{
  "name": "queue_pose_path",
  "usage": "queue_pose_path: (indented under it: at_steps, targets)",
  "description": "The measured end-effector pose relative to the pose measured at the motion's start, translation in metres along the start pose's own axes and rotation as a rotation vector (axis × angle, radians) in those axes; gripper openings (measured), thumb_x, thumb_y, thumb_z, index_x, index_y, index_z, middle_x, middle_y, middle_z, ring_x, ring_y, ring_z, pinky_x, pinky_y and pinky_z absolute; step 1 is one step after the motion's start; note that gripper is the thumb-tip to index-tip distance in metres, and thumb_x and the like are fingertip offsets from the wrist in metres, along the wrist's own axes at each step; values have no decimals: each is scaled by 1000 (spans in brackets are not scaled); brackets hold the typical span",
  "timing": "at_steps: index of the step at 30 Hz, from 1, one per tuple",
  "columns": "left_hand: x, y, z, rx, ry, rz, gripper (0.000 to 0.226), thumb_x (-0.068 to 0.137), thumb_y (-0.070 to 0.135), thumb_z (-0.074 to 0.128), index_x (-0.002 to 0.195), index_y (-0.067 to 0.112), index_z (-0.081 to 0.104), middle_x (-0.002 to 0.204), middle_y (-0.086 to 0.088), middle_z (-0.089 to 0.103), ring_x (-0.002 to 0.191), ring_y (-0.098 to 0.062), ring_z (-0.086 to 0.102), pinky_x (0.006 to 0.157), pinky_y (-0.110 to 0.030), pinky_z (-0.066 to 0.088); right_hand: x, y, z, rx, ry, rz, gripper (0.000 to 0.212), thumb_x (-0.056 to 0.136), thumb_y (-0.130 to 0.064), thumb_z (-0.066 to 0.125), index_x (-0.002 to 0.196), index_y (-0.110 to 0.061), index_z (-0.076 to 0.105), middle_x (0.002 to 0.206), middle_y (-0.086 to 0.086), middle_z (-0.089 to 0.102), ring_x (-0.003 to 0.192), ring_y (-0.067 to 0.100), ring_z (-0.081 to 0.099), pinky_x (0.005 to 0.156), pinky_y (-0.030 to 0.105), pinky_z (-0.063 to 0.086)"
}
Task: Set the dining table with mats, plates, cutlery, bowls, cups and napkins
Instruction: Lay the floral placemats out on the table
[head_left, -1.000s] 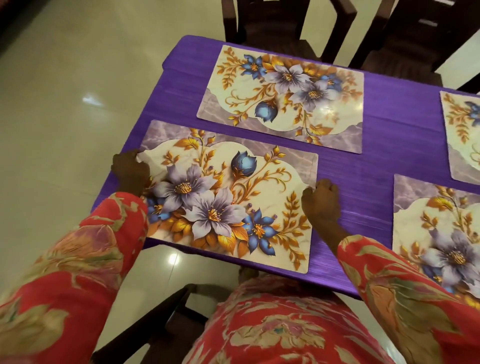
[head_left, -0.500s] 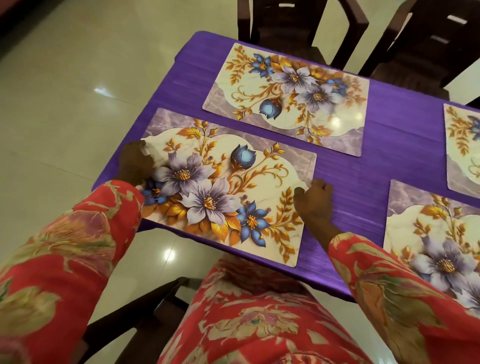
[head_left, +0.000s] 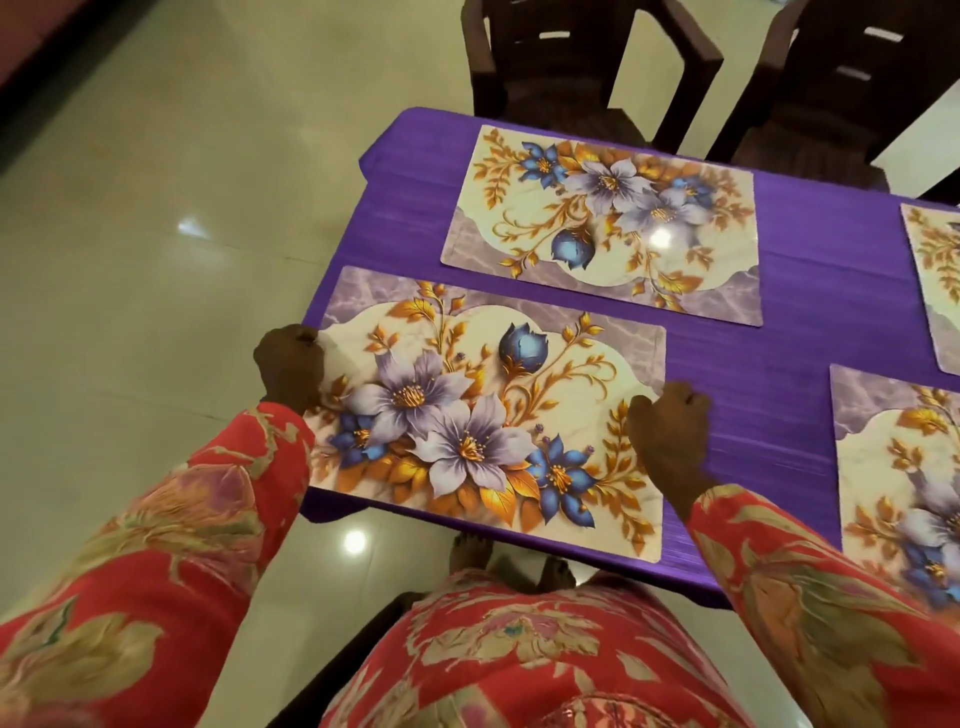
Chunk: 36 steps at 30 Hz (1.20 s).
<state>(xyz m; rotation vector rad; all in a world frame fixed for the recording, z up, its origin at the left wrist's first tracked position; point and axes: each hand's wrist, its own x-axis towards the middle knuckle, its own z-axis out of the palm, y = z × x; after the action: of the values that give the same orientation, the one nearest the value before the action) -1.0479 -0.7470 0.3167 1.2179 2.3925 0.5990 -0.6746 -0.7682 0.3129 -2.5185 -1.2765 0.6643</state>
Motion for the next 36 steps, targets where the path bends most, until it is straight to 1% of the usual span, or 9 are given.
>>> queue_pose_path:
  at_steps: [3, 5, 7, 8, 14, 18, 26, 32, 36]
  targets:
    - [12, -6, -3, -69, -12, -42, 54, 63, 28, 43, 99, 0, 72, 101, -25, 68, 102, -40, 61, 87, -38, 44, -5, -7, 7, -3, 38, 14, 40, 90, -20, 49, 122, 3, 43, 130, 23, 39, 116, 41, 43, 92, 43, 39]
    - [20, -9, -4, -82, -22, -55, 39, 73, 26, 53, 98, 2, 72, 102, -22, 69, 103, -38, 61, 87, -35, 44, -9, -12, 12, -1, 62, 24, 39, 90, -20, 49, 121, 2, 44, 129, 23, 40, 115, 41, 43, 92, 44, 39]
    - [27, -12, -4, -86, -24, -56, 22, 82, 13, 63, 99, 2, 71, 104, -21, 68, 105, -35, 60, 87, -33, 42, -12, -14, 16, -3, 83, 37, 39, 90, -21, 49, 122, 2, 45, 129, 23, 41, 115, 41, 43, 91, 44, 40]
    - [31, -14, -4, -91, -20, -50, 20, 82, 9, 64, 99, 2, 71, 104, -20, 68, 105, -34, 60, 87, -32, 42, -14, -15, 18, 0, 94, 41, 39, 90, -21, 49, 122, 1, 46, 128, 23, 41, 115, 41, 43, 91, 43, 40]
    - [40, -15, -8, -151, -26, -87, 27, 82, 8, 65, 108, 8, 70, 114, -17, 66, 110, -33, 59, 92, -30, 40, -21, -18, 24, 37, 161, 70, 36, 89, -17, 50, 121, 0, 50, 126, 25, 45, 114, 42, 44, 91, 44, 39]
    - [42, -18, -9, -170, -28, -35, 26, 82, 9, 65, 106, 8, 72, 111, -14, 69, 108, -29, 60, 89, -26, 40, -27, -14, 27, 50, 172, 52, 35, 90, -13, 48, 124, -2, 51, 125, 25, 46, 116, 41, 44, 93, 42, 39]
    - [55, -32, -5, -181, -70, 21, 24, 78, 10, 71, 101, 5, 73, 102, -19, 71, 99, -33, 65, 91, -35, 48, -29, 3, 31, 3, 117, -29, 41, 96, -16, 44, 137, -12, 46, 125, 28, 45, 117, 38, 39, 94, 35, 30]
    - [60, -32, -1, -186, -72, -21, 26, 77, 9, 73, 102, 4, 72, 104, -19, 70, 100, -34, 65, 94, -39, 49, -30, 6, 34, -53, 126, -45, 43, 98, -18, 42, 141, -13, 41, 125, 26, 43, 115, 38, 42, 95, 36, 32]
    - [60, -32, -1, -178, -62, -26, 26, 78, 9, 72, 104, 3, 72, 106, -19, 70, 102, -33, 64, 95, -37, 48, -32, 5, 33, -35, 135, -41, 43, 99, -18, 42, 141, -14, 41, 126, 25, 41, 114, 37, 42, 95, 37, 35]
